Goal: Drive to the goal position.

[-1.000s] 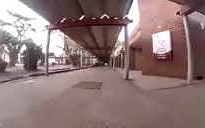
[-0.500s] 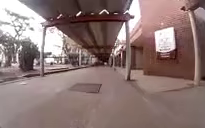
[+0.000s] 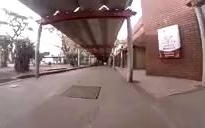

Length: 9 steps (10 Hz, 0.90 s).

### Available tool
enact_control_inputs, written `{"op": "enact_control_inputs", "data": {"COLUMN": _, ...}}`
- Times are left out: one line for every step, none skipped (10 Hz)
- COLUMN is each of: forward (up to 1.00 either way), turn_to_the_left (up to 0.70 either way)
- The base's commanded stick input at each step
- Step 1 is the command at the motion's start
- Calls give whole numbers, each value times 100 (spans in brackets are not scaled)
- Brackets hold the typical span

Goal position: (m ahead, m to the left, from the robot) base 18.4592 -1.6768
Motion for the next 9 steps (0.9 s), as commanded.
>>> {"op": "enact_control_inputs", "data": {"forward": 70, "turn_to_the_left": 0}}
{"op": "enact_control_inputs", "data": {"forward": 70, "turn_to_the_left": 0}}
{"op": "enact_control_inputs", "data": {"forward": 70, "turn_to_the_left": 0}}
{"op": "enact_control_inputs", "data": {"forward": 70, "turn_to_the_left": 0}}
{"op": "enact_control_inputs", "data": {"forward": 70, "turn_to_the_left": 0}}
{"op": "enact_control_inputs", "data": {"forward": 70, "turn_to_the_left": 0}}
{"op": "enact_control_inputs", "data": {"forward": 70, "turn_to_the_left": 0}}
{"op": "enact_control_inputs", "data": {"forward": 70, "turn_to_the_left": 0}}
{"op": "enact_control_inputs", "data": {"forward": 70, "turn_to_the_left": 0}}
